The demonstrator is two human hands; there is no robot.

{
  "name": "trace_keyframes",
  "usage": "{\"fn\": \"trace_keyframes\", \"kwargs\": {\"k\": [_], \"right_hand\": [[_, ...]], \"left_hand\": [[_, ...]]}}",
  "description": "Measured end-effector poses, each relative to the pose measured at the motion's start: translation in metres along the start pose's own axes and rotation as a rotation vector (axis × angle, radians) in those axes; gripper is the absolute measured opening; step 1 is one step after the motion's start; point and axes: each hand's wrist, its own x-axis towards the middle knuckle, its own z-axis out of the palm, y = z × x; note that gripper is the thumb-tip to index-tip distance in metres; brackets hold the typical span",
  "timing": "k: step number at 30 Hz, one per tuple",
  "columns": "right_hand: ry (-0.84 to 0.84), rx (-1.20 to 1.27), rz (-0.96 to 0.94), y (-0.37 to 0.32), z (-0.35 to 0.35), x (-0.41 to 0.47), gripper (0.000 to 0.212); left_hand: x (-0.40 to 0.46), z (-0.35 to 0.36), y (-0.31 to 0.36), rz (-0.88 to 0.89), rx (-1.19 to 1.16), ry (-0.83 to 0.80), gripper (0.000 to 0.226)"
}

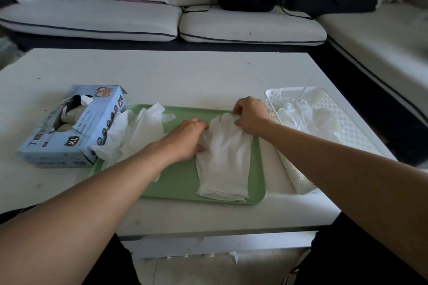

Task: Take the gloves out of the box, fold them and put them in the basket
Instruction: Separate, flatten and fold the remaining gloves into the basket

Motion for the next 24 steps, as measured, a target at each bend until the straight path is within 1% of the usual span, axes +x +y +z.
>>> {"fn": "trace_keyframes", "kwargs": {"k": [1, 3, 4, 6, 7, 8, 10, 11, 12, 14, 16, 19, 24], "right_hand": [[-0.031, -0.062, -0.035, -0.003, -0.003, -0.003, 0.023], [-0.112, -0.192, -0.149, -0.012, -0.012, -0.018, 0.031], [-0.133, -0.216, -0.218, -0.020, -0.018, -0.028, 0.029], [-0.181, -0.259, -0.344, -0.034, -0.030, -0.055, 0.016], [-0.242, -0.311, -0.404, -0.039, -0.035, -0.071, 0.016], [-0.331, -0.343, -0.447, -0.041, -0.038, -0.086, 0.019], [-0.511, -0.329, -0.456, -0.040, -0.036, -0.114, 0.022], [-0.559, -0.310, -0.453, -0.037, -0.033, -0.126, 0.022], [-0.573, -0.286, -0.449, -0.033, -0.028, -0.131, 0.020], [-0.560, -0.235, -0.424, -0.027, -0.022, -0.137, 0.018], [-0.548, -0.194, -0.376, -0.022, -0.021, -0.138, 0.018], [-0.528, -0.158, -0.343, -0.018, -0.017, -0.140, 0.017], [-0.522, -0.315, -0.454, -0.025, -0.009, -0.144, 0.010]], "left_hand": [[-0.001, -0.002, 0.000, 0.009, 0.007, 0.014, 0.064], [-0.005, -0.006, 0.003, 0.035, 0.029, 0.044, 0.062], [-0.007, -0.009, 0.004, 0.044, 0.046, 0.062, 0.059], [-0.014, -0.016, 0.011, 0.059, 0.081, 0.096, 0.040], [-0.019, -0.020, 0.017, 0.056, 0.097, 0.092, 0.028], [-0.025, -0.023, 0.022, 0.054, 0.119, 0.063, 0.021], [-0.036, -0.023, 0.032, 0.069, 0.135, -0.061, 0.025], [-0.045, -0.020, 0.035, 0.076, 0.119, -0.137, 0.027], [-0.050, -0.015, 0.038, 0.078, 0.099, -0.201, 0.027], [-0.060, -0.003, 0.038, 0.072, 0.096, -0.261, 0.028], [-0.065, 0.007, 0.034, 0.086, 0.109, -0.257, 0.027], [-0.066, 0.012, 0.027, 0.113, 0.062, -0.224, 0.025], [-0.070, 0.009, 0.026, 0.145, 0.022, -0.219, 0.021]]}}
